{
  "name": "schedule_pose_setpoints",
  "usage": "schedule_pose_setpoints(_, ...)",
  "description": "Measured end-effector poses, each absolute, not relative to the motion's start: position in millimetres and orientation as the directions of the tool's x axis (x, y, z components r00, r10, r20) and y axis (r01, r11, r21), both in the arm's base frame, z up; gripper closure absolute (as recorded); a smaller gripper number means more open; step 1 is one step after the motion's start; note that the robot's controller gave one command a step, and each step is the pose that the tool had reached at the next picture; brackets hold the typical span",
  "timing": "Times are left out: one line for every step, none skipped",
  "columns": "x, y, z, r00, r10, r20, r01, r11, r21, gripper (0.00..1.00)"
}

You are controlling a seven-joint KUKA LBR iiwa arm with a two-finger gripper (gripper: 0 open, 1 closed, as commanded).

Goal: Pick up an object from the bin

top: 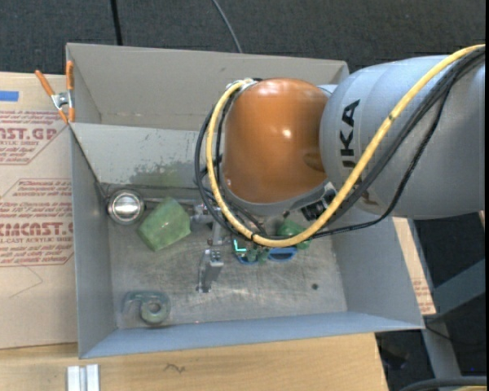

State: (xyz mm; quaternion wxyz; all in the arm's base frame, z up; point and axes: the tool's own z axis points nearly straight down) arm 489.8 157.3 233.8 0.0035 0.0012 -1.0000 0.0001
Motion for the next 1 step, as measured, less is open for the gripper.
schedule_pose_setpoints(481.9, 232.5, 131.5, -0.933, -0.361, 0.002, -0.361, 0.933, 0.001, 0.0)
